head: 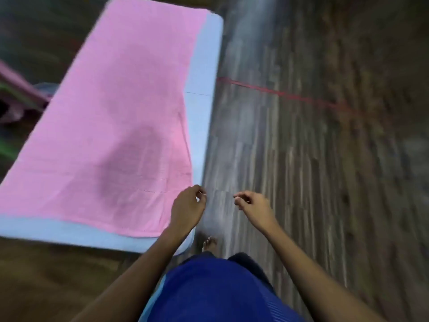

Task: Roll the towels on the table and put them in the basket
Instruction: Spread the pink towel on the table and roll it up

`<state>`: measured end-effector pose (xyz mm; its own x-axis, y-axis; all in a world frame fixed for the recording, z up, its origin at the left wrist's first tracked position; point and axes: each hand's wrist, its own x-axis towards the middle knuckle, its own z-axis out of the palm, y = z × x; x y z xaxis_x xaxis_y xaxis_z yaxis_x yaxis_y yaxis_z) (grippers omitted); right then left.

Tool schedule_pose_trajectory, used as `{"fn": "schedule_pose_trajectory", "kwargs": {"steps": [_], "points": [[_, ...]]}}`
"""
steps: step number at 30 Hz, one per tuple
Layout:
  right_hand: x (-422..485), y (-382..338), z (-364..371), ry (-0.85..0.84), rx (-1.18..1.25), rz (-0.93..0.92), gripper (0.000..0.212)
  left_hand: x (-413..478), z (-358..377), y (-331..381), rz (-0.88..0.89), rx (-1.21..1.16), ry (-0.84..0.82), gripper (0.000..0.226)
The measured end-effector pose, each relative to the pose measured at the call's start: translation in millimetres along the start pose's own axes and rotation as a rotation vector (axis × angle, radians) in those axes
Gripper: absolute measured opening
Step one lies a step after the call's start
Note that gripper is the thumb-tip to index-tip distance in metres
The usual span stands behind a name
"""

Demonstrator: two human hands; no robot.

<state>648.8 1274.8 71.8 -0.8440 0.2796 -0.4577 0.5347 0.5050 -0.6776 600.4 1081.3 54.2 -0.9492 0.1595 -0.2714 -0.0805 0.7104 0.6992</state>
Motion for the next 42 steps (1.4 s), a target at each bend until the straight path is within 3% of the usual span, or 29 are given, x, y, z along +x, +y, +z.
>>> {"fn": "schedule_pose_trajectory", "kwargs": {"steps": [7, 10, 13, 17, 22, 25, 28, 30, 37, 42], "points": [[77.8, -44.1, 10.1, -0.411, -0.33, -0.268, 0.018, -26.0, 28.0, -38.0, -0.258, 0.08, 0.232, 0.031], [110.9, -56.5, 18.9, -0.565, -0.479, -0.438, 0.02, -30.6, 51.2, -38.4, -0.355, 0.099, 0.321, 0.048], [136.9, -66.8, 27.0, -0.713, -0.594, -0.621, 0.021, -28.6, 67.1, -33.1, -0.425, 0.124, 0.426, 0.049], [161.8, -76.6, 39.5, -0.828, -0.77, -0.895, 0.025, -25.0, 77.0, -27.3, -0.507, 0.149, 0.517, 0.035], [178.8, -94.8, 60.3, -0.833, -1.058, -1.269, 0.04, -22.3, 80.1, -20.4, -0.598, 0.171, 0.552, 0.025], [185.5, -104.3, 72.7, -0.841, -1.195, -1.412, 0.05, -15.9, 82.3, -16.9, -0.673, 0.178, 0.532, 0.034], [194.7, -108.8, 84.2, -0.861, -1.236, -1.486, 0.051, -1.7, 80.7, -3.9, -0.767, 0.222, 0.457, 0.058], [199.0, -108.8, 90.0, -0.881, -1.212, -1.51, 0.047, 5.9, 81.7, 2.7, -0.815, 0.26, 0.435, 0.06], [202.0, -106.9, 96.5, -0.846, -1.075, -1.546, 0.025, 19.3, 78.3, 2.3, -0.876, 0.297, 0.47, 0.041], [203.0, -109.9, 95.0, -0.929, -1.059, -1.461, 0.025, 15.9, 69.7, 3.1, -0.901, 0.343, 0.508, 0.023]]}}
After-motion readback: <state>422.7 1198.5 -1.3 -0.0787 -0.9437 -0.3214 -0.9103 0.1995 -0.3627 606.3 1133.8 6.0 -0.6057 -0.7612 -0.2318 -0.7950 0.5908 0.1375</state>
